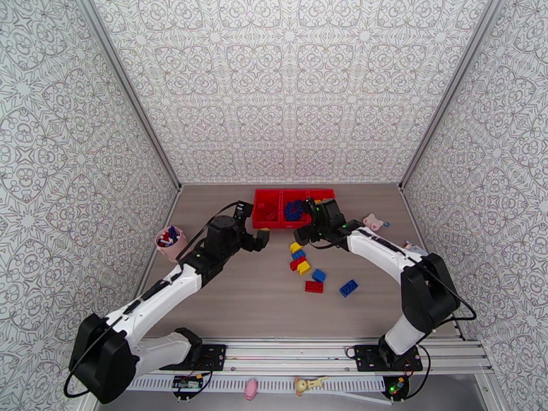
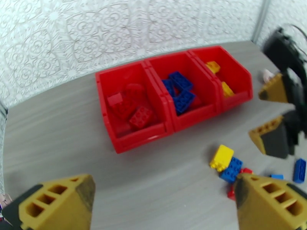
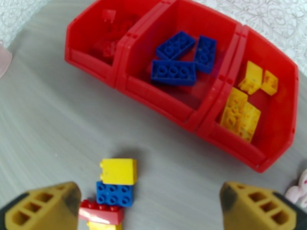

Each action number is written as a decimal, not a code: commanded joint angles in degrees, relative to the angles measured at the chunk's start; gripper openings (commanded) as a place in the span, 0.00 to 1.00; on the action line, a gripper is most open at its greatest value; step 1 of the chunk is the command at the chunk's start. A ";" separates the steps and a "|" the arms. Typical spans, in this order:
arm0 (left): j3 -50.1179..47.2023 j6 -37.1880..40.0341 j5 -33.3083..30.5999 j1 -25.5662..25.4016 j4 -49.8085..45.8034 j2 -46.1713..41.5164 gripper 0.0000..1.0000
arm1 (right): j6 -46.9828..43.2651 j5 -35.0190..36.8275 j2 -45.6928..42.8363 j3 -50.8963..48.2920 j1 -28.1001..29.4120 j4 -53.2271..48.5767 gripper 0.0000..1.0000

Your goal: Sort the legos into containers by color

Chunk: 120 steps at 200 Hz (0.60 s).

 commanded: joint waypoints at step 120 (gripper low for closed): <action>-10.70 14.97 16.53 -3.93 6.10 -6.21 1.00 | -0.16 4.85 19.47 16.34 6.98 -14.07 0.99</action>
